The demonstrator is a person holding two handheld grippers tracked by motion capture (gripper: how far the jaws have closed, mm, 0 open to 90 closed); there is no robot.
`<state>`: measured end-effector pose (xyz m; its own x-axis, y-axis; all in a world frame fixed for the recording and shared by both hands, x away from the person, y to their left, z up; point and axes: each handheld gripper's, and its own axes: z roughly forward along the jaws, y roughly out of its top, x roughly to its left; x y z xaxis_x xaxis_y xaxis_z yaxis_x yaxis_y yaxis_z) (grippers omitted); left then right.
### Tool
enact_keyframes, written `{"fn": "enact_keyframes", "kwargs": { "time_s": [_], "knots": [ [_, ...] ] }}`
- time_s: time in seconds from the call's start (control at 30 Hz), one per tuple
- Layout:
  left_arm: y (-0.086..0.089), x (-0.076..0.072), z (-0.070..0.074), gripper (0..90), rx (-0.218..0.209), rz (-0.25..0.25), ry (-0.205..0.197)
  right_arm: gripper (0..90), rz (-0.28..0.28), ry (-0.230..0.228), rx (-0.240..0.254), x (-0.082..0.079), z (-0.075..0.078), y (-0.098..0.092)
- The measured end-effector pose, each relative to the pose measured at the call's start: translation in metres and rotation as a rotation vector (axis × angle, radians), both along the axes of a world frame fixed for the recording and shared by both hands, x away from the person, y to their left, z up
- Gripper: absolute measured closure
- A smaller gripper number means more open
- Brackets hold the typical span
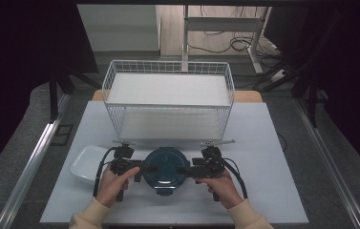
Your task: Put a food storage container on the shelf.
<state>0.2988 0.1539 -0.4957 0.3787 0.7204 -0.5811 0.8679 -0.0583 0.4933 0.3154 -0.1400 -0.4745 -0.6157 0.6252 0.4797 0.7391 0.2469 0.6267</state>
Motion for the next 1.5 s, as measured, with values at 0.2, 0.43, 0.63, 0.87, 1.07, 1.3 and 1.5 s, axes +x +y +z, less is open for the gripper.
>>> {"fn": "enact_keyframes", "kwargs": {
  "time_s": [0.2, 0.43, 0.63, 0.87, 1.07, 1.3, 1.5],
  "knots": [
    [0.0, 0.002, -0.005, 4.8, -0.023, -0.009, 0.02, 9.7, 0.001, 0.01, 0.001, 0.001, -0.003, 0.001],
    [-0.001, 0.003, -0.008, 6.7, -0.061, -0.032, 0.035, 9.6, 0.002, 0.046, 0.012, 0.003, -0.01, 0.003],
    [-0.004, 0.004, -0.011, 7.3, -0.039, -0.04, 0.041, 8.8, -0.011, 0.103, 0.027, 0.006, -0.02, 0.007],
    [-0.007, 0.006, -0.014, 7.5, -0.052, -0.052, 0.067, 9.4, -0.015, 0.157, 0.044, 0.006, -0.029, 0.012],
    [-0.007, 0.006, -0.015, 11.7, -0.05, -0.05, 0.09, 16.9, -0.051, 0.211, 0.066, 0.007, -0.032, 0.01],
    [-0.007, 0.008, -0.018, 10.6, -0.063, -0.062, 0.117, 18.8, -0.069, 0.256, 0.079, 0.007, -0.036, 0.008],
    [-0.007, 0.006, -0.018, 11.1, -0.075, -0.031, 0.124, 26.7, -0.094, 0.283, 0.102, 0.009, -0.034, 0.003]
  ]
}}
